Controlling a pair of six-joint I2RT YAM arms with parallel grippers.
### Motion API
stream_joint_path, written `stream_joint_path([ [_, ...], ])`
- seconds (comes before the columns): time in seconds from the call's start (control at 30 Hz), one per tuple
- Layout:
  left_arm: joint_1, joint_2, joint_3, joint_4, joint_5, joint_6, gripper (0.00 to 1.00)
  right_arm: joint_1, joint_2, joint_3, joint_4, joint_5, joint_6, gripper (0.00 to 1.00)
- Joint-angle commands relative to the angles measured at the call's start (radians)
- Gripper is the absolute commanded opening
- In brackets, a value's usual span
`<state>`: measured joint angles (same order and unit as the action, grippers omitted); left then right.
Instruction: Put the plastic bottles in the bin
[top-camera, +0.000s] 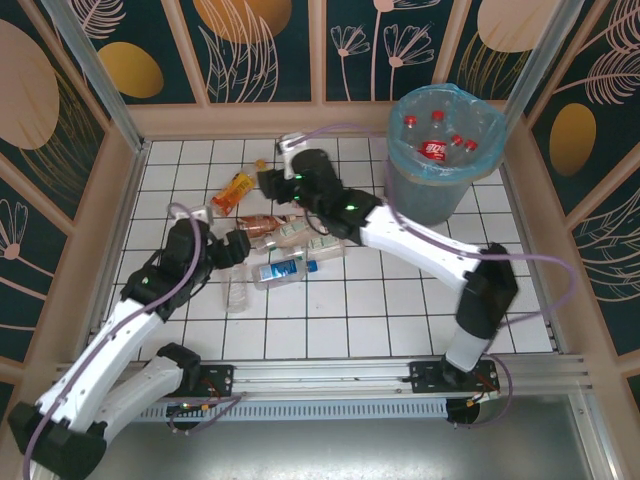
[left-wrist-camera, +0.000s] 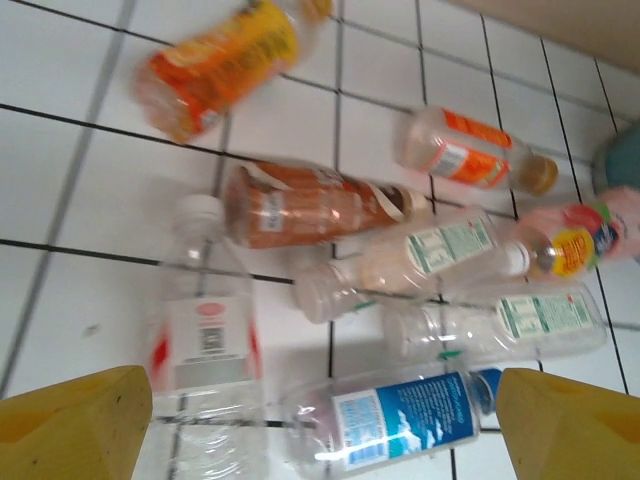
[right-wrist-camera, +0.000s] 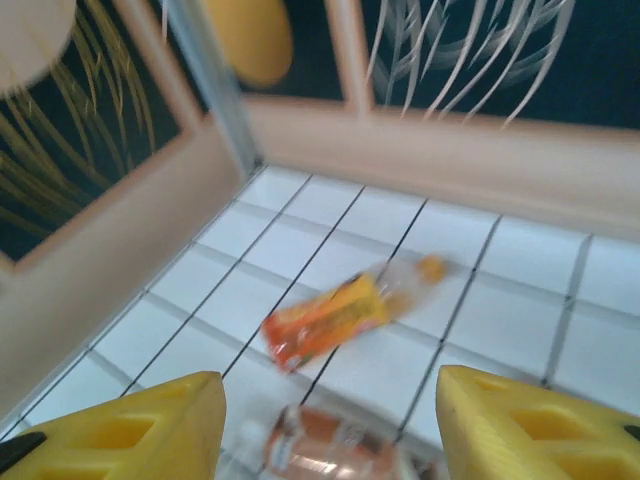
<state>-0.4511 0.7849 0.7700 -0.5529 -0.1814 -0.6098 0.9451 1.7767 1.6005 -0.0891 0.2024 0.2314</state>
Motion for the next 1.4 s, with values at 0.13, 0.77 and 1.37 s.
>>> stream_joint_path([
  [0.13, -0.003, -0.260, -0.016, -0.079, -0.375, -0.059, 0.91, 0.088, 0.463, 0.546, -0.402, -0.121, 0.204, 0.67],
  [0.77, -0.003, -0.283, -0.079, 0.048, -0.460, 0.126, 0.95, 0.161, 0.758, 0.766, -0.666, -0.089, 0.282, 0.80],
  [1.37, -0.002, -0.267, -0.075, 0.078, -0.421, 0.137, 0.96, 0.155, 0.840, 0.785, -0.673, -0.237, 0.296, 0.71],
])
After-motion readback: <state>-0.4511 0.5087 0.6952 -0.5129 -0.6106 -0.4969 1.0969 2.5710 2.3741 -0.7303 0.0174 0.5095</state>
